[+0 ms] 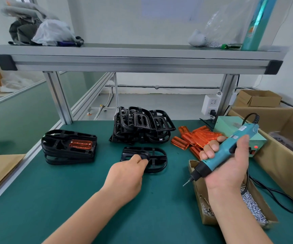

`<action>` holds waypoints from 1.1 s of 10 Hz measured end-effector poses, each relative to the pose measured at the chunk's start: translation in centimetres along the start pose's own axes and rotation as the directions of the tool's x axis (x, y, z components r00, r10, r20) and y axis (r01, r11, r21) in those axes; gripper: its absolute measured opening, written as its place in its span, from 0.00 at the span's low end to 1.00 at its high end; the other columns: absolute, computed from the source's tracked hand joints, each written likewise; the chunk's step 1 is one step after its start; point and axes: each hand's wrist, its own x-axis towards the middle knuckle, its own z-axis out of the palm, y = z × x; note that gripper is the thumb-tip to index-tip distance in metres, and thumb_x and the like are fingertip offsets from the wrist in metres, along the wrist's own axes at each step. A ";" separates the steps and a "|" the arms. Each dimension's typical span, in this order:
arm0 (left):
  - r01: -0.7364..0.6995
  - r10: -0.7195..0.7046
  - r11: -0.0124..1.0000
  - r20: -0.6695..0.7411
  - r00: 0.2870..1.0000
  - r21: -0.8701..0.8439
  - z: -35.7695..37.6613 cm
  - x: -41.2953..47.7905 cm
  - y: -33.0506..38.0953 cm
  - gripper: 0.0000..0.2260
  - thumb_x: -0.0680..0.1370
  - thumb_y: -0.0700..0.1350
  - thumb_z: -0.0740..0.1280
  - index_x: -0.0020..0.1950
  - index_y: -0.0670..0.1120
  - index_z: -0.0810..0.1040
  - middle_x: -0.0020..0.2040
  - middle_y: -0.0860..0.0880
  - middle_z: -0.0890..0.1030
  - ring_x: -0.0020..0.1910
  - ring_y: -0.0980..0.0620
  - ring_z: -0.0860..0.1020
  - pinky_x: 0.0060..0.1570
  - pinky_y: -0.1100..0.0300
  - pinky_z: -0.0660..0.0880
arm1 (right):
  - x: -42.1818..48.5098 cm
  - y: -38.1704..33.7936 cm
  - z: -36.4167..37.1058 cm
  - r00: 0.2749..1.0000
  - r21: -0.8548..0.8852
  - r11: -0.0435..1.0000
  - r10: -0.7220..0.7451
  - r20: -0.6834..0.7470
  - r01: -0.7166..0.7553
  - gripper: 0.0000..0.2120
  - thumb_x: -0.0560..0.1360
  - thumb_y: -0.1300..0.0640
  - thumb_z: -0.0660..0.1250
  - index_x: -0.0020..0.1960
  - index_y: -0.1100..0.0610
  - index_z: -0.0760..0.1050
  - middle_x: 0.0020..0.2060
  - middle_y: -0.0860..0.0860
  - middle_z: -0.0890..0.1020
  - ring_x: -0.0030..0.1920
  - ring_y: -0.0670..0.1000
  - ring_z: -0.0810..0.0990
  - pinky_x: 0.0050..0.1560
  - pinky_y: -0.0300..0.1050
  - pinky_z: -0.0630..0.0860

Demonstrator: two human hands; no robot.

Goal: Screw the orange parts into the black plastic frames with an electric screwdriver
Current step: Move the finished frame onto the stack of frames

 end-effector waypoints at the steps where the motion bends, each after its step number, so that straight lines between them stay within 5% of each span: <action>1: -0.033 0.021 0.979 -0.059 0.998 -0.203 -1.3 -1.2 -1.1 0.15 0.75 0.53 0.55 0.57 0.58 0.77 0.55 0.59 0.77 0.49 0.54 0.78 0.46 0.54 0.77 | -0.5 -0.4 0.2 0.999 -0.049 0.998 -0.035 -0.036 0.034 0.26 0.84 0.33 0.60 0.37 0.47 0.82 0.32 0.46 0.78 0.32 0.47 0.75 0.35 0.42 0.74; 2: -0.004 0.004 0.962 -0.001 1.000 -0.273 -2.1 -2.2 -2.6 0.22 0.78 0.68 0.51 0.41 0.53 0.74 0.44 0.59 0.75 0.46 0.57 0.71 0.47 0.53 0.75 | -1.0 -1.1 0.8 0.996 -0.041 0.999 -0.021 -0.082 0.017 0.25 0.84 0.33 0.60 0.39 0.46 0.82 0.33 0.44 0.79 0.34 0.45 0.77 0.41 0.43 0.73; 3: 0.058 -0.032 0.962 0.104 0.994 -0.266 -2.8 -2.5 -3.5 0.33 0.69 0.83 0.54 0.39 0.53 0.72 0.45 0.59 0.75 0.49 0.61 0.69 0.47 0.56 0.74 | -1.1 -1.6 0.8 0.993 -0.067 0.998 -0.013 -0.120 0.005 0.22 0.84 0.33 0.59 0.43 0.47 0.79 0.35 0.44 0.79 0.35 0.45 0.77 0.42 0.43 0.72; 4: 0.043 0.020 0.941 0.183 0.983 -0.334 -3.5 -2.5 -3.0 0.31 0.63 0.82 0.65 0.42 0.54 0.73 0.53 0.61 0.76 0.54 0.60 0.70 0.54 0.58 0.74 | -0.4 -1.7 0.4 0.990 -0.057 0.997 -0.051 -0.133 0.044 0.23 0.83 0.31 0.61 0.40 0.45 0.81 0.35 0.44 0.79 0.34 0.44 0.77 0.38 0.41 0.74; 5: -0.049 0.147 0.909 0.209 0.967 -0.414 -3.8 -3.0 -1.7 0.18 0.67 0.67 0.71 0.46 0.58 0.71 0.61 0.66 0.70 0.59 0.61 0.71 0.57 0.67 0.69 | 0.6 -1.6 -0.9 0.989 -0.020 0.997 -0.076 -0.126 0.074 0.23 0.80 0.29 0.65 0.39 0.45 0.83 0.35 0.44 0.79 0.34 0.44 0.77 0.39 0.41 0.74; 6: -0.140 0.263 0.878 0.217 0.940 -0.459 -3.9 -3.4 -0.5 0.19 0.68 0.56 0.67 0.57 0.63 0.67 0.64 0.68 0.63 0.65 0.60 0.68 0.67 0.66 0.65 | 1.5 -1.7 -2.0 0.992 0.044 0.997 -0.060 -0.107 0.065 0.23 0.79 0.29 0.66 0.43 0.49 0.81 0.36 0.47 0.77 0.34 0.46 0.75 0.37 0.42 0.73; 7: -0.187 0.354 0.844 0.259 0.899 -0.503 -4.1 -3.7 0.2 0.30 0.68 0.54 0.64 0.70 0.63 0.64 0.68 0.70 0.59 0.74 0.70 0.55 0.78 0.65 0.40 | 2.4 -2.4 -2.5 0.995 0.129 0.990 -0.050 -0.087 0.061 0.25 0.81 0.30 0.64 0.45 0.53 0.77 0.36 0.49 0.73 0.33 0.48 0.70 0.35 0.42 0.69; 8: -0.239 0.418 0.837 0.293 0.860 -0.493 -4.5 -4.0 0.4 0.35 0.68 0.53 0.64 0.75 0.63 0.60 0.70 0.71 0.58 0.75 0.73 0.52 0.77 0.64 0.33 | 2.5 -2.6 -2.9 0.994 0.152 0.986 -0.048 -0.096 0.063 0.25 0.81 0.31 0.64 0.45 0.53 0.76 0.37 0.49 0.72 0.33 0.48 0.70 0.35 0.42 0.69; 10: -0.236 0.443 0.794 0.268 0.856 -0.559 -5.1 -3.8 0.8 0.32 0.74 0.61 0.67 0.77 0.63 0.62 0.72 0.72 0.59 0.78 0.72 0.47 0.78 0.64 0.37 | 2.4 -2.8 -2.8 0.993 0.169 0.983 -0.059 -0.106 0.077 0.24 0.81 0.32 0.65 0.48 0.54 0.75 0.37 0.50 0.72 0.33 0.48 0.70 0.34 0.42 0.71; 11: -0.168 0.322 0.795 0.171 0.931 -0.583 -5.0 -2.3 1.4 0.24 0.78 0.66 0.66 0.72 0.61 0.71 0.67 0.69 0.69 0.70 0.70 0.65 0.73 0.66 0.61 | 2.5 -2.8 -2.9 0.992 0.171 0.981 -0.071 -0.107 0.088 0.24 0.81 0.32 0.65 0.48 0.54 0.75 0.37 0.50 0.72 0.33 0.48 0.70 0.34 0.42 0.70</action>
